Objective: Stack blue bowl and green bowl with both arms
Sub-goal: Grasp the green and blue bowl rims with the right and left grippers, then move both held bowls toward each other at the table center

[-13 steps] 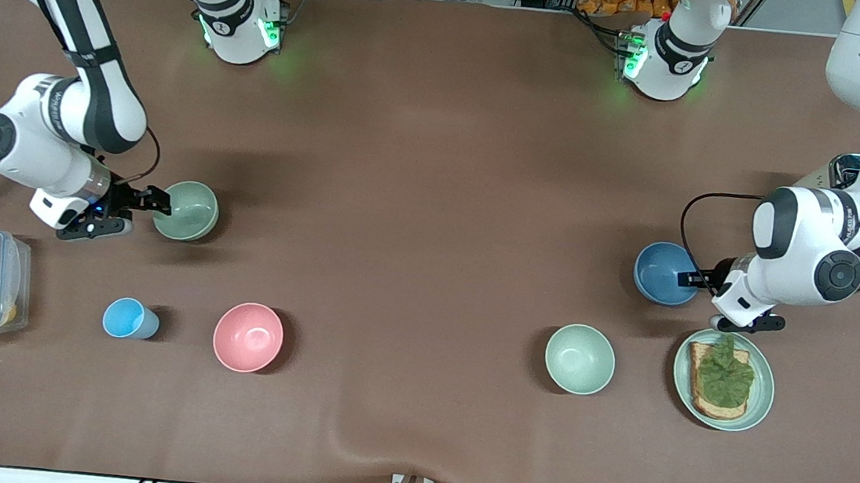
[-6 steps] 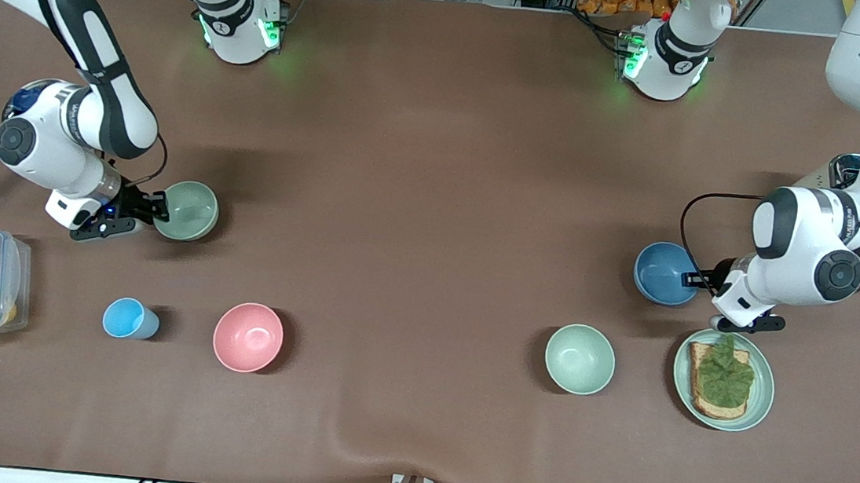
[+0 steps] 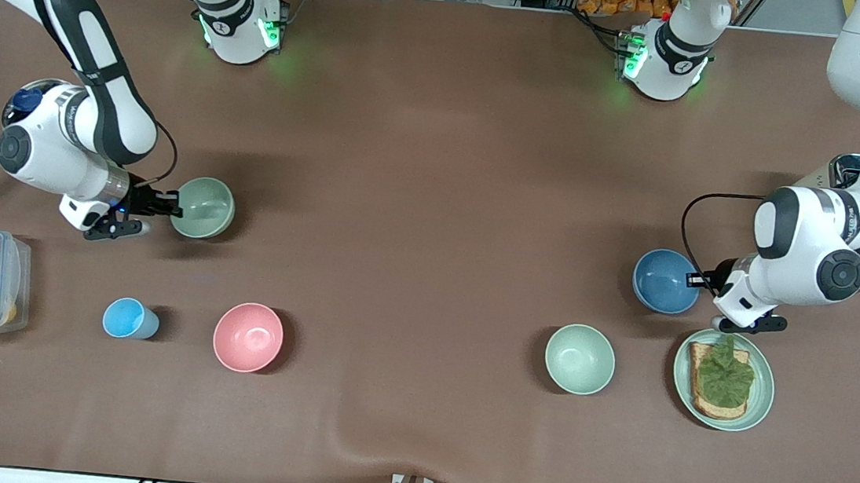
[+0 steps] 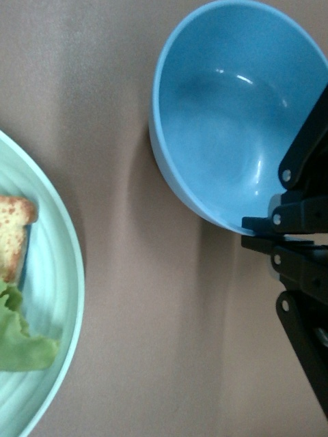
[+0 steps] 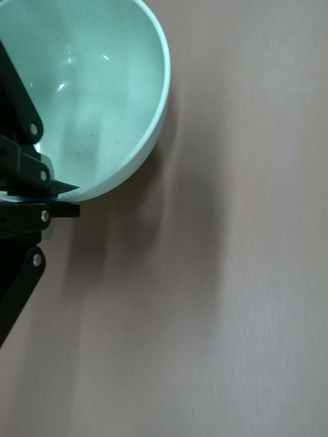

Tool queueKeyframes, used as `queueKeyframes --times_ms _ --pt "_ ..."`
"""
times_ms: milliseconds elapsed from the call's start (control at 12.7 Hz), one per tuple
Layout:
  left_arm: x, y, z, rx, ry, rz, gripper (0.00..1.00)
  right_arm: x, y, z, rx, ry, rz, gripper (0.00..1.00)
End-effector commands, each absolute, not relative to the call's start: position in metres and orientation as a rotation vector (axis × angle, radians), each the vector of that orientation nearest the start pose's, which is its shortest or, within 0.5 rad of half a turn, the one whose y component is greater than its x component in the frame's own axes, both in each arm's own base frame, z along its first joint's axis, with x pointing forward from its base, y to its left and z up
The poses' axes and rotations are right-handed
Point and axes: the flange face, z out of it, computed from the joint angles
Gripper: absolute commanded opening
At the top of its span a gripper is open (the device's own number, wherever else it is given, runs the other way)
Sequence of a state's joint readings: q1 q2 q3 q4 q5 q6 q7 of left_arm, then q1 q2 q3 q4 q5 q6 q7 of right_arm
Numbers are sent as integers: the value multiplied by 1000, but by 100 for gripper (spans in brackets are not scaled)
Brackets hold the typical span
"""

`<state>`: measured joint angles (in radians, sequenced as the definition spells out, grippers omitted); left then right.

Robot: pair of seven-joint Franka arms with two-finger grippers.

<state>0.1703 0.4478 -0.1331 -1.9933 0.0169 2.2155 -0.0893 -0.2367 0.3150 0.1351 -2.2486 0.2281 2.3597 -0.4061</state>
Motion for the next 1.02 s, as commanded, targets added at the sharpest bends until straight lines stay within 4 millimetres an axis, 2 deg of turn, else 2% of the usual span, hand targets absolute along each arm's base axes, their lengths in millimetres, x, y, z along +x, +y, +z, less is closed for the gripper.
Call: queueKeyframes --times_ms 0,79,236,472,630,787,944 --pt "583 30 225 -3152 -155 326 0 526 10 247 -2899 -25 254 0" --pt "585 29 230 -3154 -152 321 0 528 24 254 -2901 8 264 0" --pt "589 23 257 -3161 -156 272 0 534 63 276 -2895 85 295 0" --pt "605 -1 310 -3175 -109 213 0 528 169 308 -2889 367 303 0" --pt "619 -15 343 -3192 -79 207 0 527 215 323 -2859 497 259 0" --pt "629 -31 369 -3207 -59 169 0 521 257 321 -2815 642 220 0" --pt "634 -47 391 -3215 -64 116 0 508 303 301 -2803 751 176 0"
